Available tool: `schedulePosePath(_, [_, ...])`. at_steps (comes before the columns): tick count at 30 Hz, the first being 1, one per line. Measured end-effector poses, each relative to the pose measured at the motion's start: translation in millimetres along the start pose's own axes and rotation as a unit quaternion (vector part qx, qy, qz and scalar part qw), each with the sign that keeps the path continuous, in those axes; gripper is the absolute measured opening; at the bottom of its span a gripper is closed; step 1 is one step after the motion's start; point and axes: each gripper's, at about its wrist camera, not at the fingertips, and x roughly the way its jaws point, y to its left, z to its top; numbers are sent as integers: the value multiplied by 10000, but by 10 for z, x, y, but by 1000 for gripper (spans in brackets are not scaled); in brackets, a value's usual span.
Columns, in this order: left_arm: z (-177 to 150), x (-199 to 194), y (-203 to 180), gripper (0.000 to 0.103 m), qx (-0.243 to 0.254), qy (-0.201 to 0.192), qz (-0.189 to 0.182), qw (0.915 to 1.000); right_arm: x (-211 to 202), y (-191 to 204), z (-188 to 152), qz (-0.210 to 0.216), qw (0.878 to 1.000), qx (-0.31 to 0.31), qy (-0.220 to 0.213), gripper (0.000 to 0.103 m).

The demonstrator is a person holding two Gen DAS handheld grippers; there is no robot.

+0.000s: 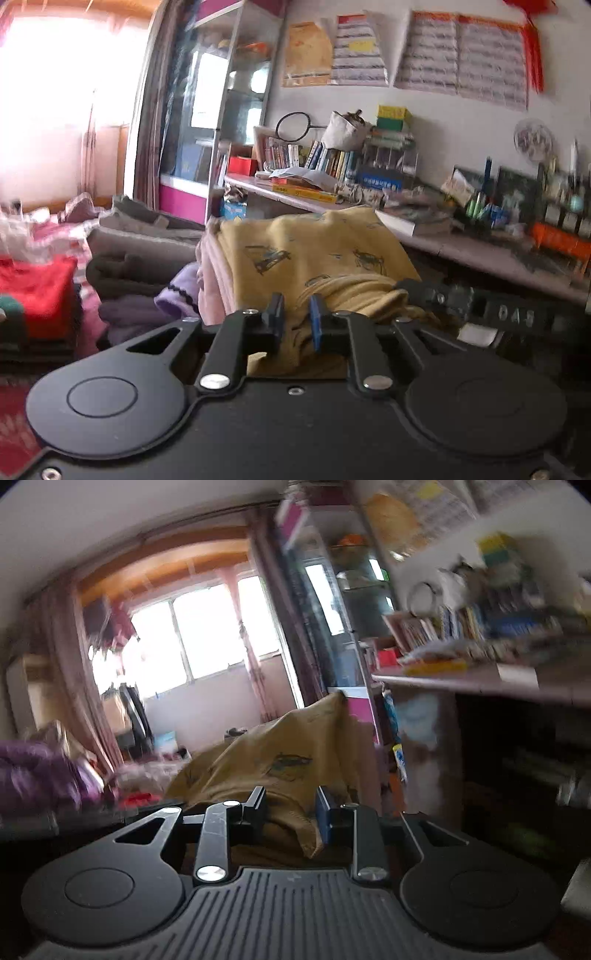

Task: Fold clothes
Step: 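Lower the shirt onto the clothes stack and open both grippers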

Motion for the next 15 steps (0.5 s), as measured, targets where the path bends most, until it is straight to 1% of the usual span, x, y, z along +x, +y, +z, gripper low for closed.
schedulePosePath(3, [110,-107,-25,19,123,-33,108,9999,-75,42,70,26,10000,-15,-52,29])
schedulePosePath(5, [136,-221,-50,37,111,-95,92,9999,-172,68,115,90,9997,160,-165,30])
schedulePosePath(6, [145,-282,-62,40,99,-129,94,9998,-218,87,126,113,9995,225,-198,31])
schedulePosePath(9, [143,-455,-54,43,-100,-153,49,9998,-347,164,117,159,9990,349,-221,32])
schedulePosePath(11, [140,-584,-45,67,-381,-4,22,9993,-428,218,115,198,9986,450,-200,32])
schedulePosePath(12, [137,-653,-42,70,-520,73,-1,9986,-470,261,114,234,9981,547,-126,34])
schedulePosePath(13, [139,-733,-45,75,-629,115,-7,9980,-522,311,105,266,9976,639,-57,42])
schedulePosePath(15, [137,-886,-45,82,-822,219,-13,9964,-636,418,69,280,9967,767,15,51])
